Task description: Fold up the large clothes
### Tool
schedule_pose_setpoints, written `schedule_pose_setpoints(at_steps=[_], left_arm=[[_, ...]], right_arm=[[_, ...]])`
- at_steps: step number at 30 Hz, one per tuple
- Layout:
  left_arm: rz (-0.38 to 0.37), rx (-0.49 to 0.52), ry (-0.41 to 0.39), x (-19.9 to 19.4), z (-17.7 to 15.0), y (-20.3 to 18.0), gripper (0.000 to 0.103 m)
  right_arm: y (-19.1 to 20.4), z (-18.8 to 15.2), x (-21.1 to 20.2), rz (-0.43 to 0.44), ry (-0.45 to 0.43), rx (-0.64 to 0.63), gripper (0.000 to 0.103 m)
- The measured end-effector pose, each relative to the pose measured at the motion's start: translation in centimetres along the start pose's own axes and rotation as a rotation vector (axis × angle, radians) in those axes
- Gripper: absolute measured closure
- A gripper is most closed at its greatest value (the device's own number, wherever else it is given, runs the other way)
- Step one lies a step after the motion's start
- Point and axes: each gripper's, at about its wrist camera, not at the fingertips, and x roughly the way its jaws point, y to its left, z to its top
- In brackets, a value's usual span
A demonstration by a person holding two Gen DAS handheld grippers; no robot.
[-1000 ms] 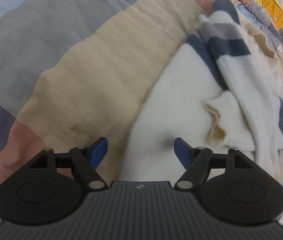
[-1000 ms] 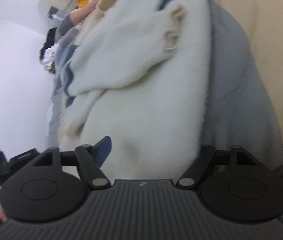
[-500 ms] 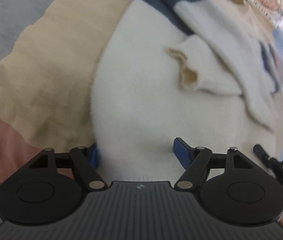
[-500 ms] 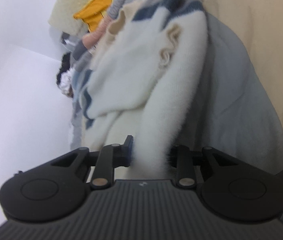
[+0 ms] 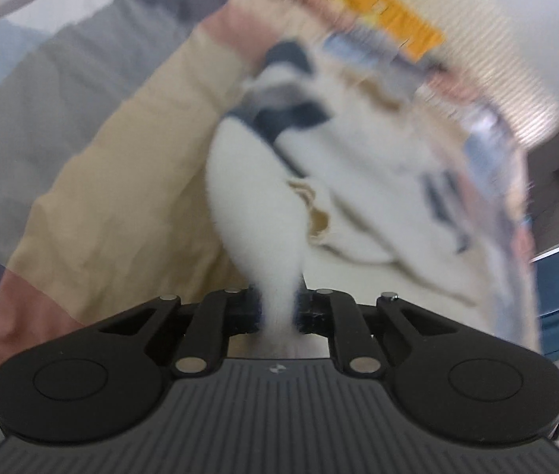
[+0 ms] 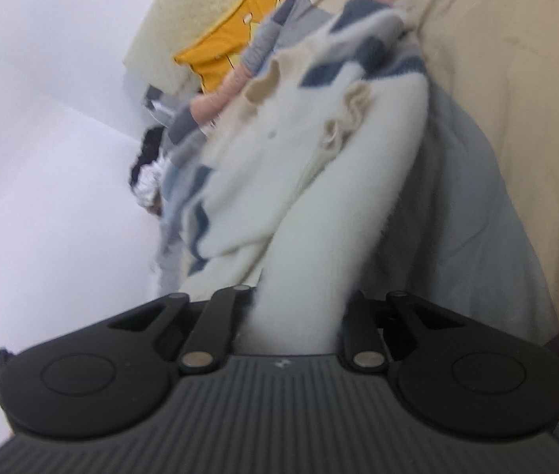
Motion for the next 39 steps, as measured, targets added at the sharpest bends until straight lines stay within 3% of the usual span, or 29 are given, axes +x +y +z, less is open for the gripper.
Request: schedule_pose_setpoints(at_steps=[5, 11, 18, 22, 29, 39], left_arm=[[-0.121, 0.0, -0.052, -5.6, -0.4, -1.4, 0.09], [-0.237, -0.007, -0.072, -11.8, -2.7, -2.3, 0.09], [-0.29, -0.035, -0.163, -19.8, -6.4, -1.9, 0.09], [-0.298, -0.055, -0.225, -22.1, -8.1, -1.6, 0.09], [-0.326, -0.085, -0.274, -20.0, -6.9, -1.5, 0.09], [-0.348, -0.163, -0.35, -10.7, 3.3, -4.1, 0.09]], right_arm=[[1.5, 0.6, -2.8, 0.156, 0.001, 0.019, 0.085], [3.5, 0.1, -8.0, 0.25, -0.021, 0.005, 0.085], [7.3, -1.2, -13.0, 0.31, 0.034, -0.064, 0.084], [8.3, -1.7, -14.7, 0.348, 0.048, -0.074, 0.081], [7.3, 0.4, -12.7, 0.371, 0.07, -0.022, 0.08], [6.7, 7.8, -5.3, 0.354, 0.063, 0.15, 0.078]])
